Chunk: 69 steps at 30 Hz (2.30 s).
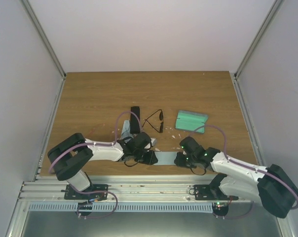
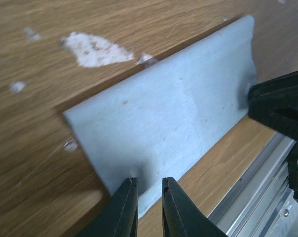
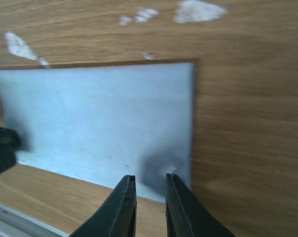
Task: Organize the sunglasses
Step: Fold the glasses cleaning cloth at the center of the board, then pick up the glasses cleaning cloth from the center of the board.
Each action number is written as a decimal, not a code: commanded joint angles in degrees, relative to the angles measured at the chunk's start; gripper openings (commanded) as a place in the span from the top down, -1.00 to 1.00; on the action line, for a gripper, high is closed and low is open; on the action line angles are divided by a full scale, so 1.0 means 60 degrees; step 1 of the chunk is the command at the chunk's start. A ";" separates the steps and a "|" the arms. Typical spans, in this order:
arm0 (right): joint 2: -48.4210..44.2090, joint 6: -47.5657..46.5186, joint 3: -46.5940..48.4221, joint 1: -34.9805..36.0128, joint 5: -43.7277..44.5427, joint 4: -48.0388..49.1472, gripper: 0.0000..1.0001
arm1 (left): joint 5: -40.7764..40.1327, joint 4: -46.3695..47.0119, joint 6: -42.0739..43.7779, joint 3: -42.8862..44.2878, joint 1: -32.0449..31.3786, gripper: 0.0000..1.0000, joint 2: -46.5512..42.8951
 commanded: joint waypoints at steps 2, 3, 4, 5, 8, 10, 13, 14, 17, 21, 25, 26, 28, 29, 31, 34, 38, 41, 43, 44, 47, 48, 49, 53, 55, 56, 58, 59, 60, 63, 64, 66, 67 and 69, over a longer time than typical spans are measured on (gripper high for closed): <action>-0.0797 0.0862 0.0074 0.0128 0.1400 -0.2031 0.63 | -0.1496 -0.1695 -0.0204 -0.0343 -0.0120 0.67 -0.0815; -0.0942 0.0863 0.0191 0.0126 0.1565 -0.2225 0.63 | -0.1435 -0.1635 -0.0040 -0.0293 -0.0118 0.67 -0.1019; -0.1033 0.0779 0.0308 0.0131 0.1757 -0.2230 0.62 | -0.1183 -0.1406 0.0127 -0.0218 -0.0128 0.67 -0.1254; -0.1050 0.0640 0.0458 0.0132 0.1794 -0.2145 0.62 | -0.0887 -0.1088 0.0241 -0.0120 -0.0130 0.67 -0.1453; -0.0668 0.0196 0.0931 0.0139 0.1570 -0.1621 0.62 | -0.0238 -0.0298 0.0356 0.0314 -0.0204 0.64 -0.1570; -0.0284 0.0036 0.1140 0.0177 0.1341 -0.1112 0.62 | -0.0280 -0.0200 0.0389 0.0672 -0.0257 0.64 -0.1288; 0.0287 -0.0155 0.1296 0.0245 0.0772 -0.0057 0.62 | -0.0886 -0.0338 0.0179 0.1049 -0.0270 0.70 -0.0701; 0.0564 -0.0198 0.1308 0.0256 0.0593 0.0262 0.62 | -0.1163 -0.0407 0.0052 0.1117 -0.0270 0.72 -0.0525; 0.1220 -0.0276 0.1313 0.0265 0.0362 0.1128 0.62 | -0.1477 -0.0281 -0.0206 0.1182 -0.0256 0.76 -0.0065; 0.2019 -0.0228 0.1152 0.0260 0.0187 0.2059 0.64 | -0.2008 -0.0506 -0.0523 0.1408 -0.0270 0.77 0.0392; 0.2171 0.0120 0.0890 0.0255 0.0949 0.1988 0.67 | -0.2620 -0.0810 -0.0773 0.1207 -0.0254 0.77 0.0586; 0.2139 0.0244 0.0829 0.0264 0.1239 0.1779 0.66 | -0.2716 -0.0831 -0.0821 0.1105 -0.0261 0.77 0.0593; 0.2040 0.0467 0.0711 0.0256 0.1858 0.1303 0.66 | -0.2960 -0.0971 -0.0879 0.0978 -0.0260 0.77 0.0627; 0.1969 0.0584 0.0673 0.0259 0.2173 0.0999 0.66 | -0.3112 -0.1116 -0.0923 0.0950 -0.0261 0.77 0.0642; 0.1817 0.0844 0.0665 0.0258 0.2859 0.0290 0.66 | -0.3356 -0.1351 -0.0991 0.0915 -0.0261 0.77 0.0624; 0.1552 0.1070 0.0799 0.0262 0.3571 -0.0747 0.65 | -0.3353 -0.1469 -0.0983 0.0868 -0.0254 0.76 0.0391; 0.0956 0.0695 0.1163 0.0264 0.3752 -0.1342 0.64 | -0.2744 -0.1475 -0.0789 0.0959 -0.0262 0.67 -0.0143; 0.0679 0.0144 0.1460 0.0304 0.3513 -0.1380 0.59 | -0.2753 -0.1902 -0.0898 0.1058 -0.0261 0.51 -0.0609; 0.0657 -0.0029 0.1626 0.0368 0.3405 -0.1465 0.54 | -0.3238 -0.2617 -0.1189 0.1198 -0.0261 0.35 -0.0856; 0.0705 -0.0055 0.1699 0.0401 0.3379 -0.1538 0.52 | -0.3361 -0.2871 -0.1304 0.1218 -0.0262 0.28 -0.0984; 0.0943 -0.0021 0.1814 0.0620 0.3311 -0.1731 0.44 | -0.3731 -0.3184 -0.1595 0.0988 -0.0262 0.12 -0.1293; 0.1045 -0.0004 0.1833 0.0724 0.3290 -0.1777 0.43 | -0.3659 -0.3140 -0.1646 0.0889 -0.0260 0.07 -0.1361; 0.1149 0.0061 0.1845 0.0852 0.3269 -0.1804 0.40 | -0.3556 -0.3077 -0.1683 0.0787 -0.0261 0.04 -0.1399; 0.1627 0.0326 0.1841 0.1338 0.3266 -0.1839 0.38 | -0.3026 -0.2710 -0.1796 0.0472 -0.0261 -0.01 -0.1376; 0.1900 0.0400 0.1814 0.1489 0.3220 -0.1773 0.39 | -0.2867 -0.2551 -0.1841 0.0393 -0.0262 0.00 -0.1322; 0.2019 0.0395 0.1798 0.1538 0.3176 -0.1689 0.40 | -0.2791 -0.2489 -0.1882 0.0357 -0.0251 0.01 -0.1279; 0.2209 0.0379 0.1751 0.1575 0.3082 -0.1575 0.45 | -0.2693 -0.2414 -0.1989 0.0340 -0.0261 0.03 -0.1185; 0.2301 0.0350 0.1739 0.1581 0.3040 -0.1538 0.47 | -0.2624 -0.2370 -0.2028 0.0339 -0.0262 0.05 -0.1126; 0.2344 0.0330 0.1714 0.1582 0.2971 -0.1474 0.49 | -0.2530 -0.2316 -0.2074 0.0329 -0.0262 0.06 -0.1075; 0.2389 0.0272 0.1642 0.1595 0.2705 -0.1298 0.57 | -0.2355 -0.2130 -0.2188 0.0280 -0.0276 0.10 -0.0928; 0.2386 0.0225 0.1614 0.1593 0.2599 -0.1215 0.58 | -0.2329 -0.2094 -0.2225 0.0273 -0.0284 0.12 -0.0876; 0.2396 0.0069 0.1611 0.1630 0.2362 -0.1075 0.59 | -0.2264 -0.2035 -0.2279 0.0238 -0.0290 0.14 -0.0784; 0.2400 0.0013 0.1630 0.1652 0.2308 -0.1070 0.59 | -0.2245 -0.2020 -0.2301 0.0239 -0.0289 0.15 -0.0748; 0.2416 -0.0057 0.1658 0.1670 0.2277 -0.1059 0.60 | -0.2200 -0.2041 -0.2304 0.0288 -0.0291 0.17 -0.0642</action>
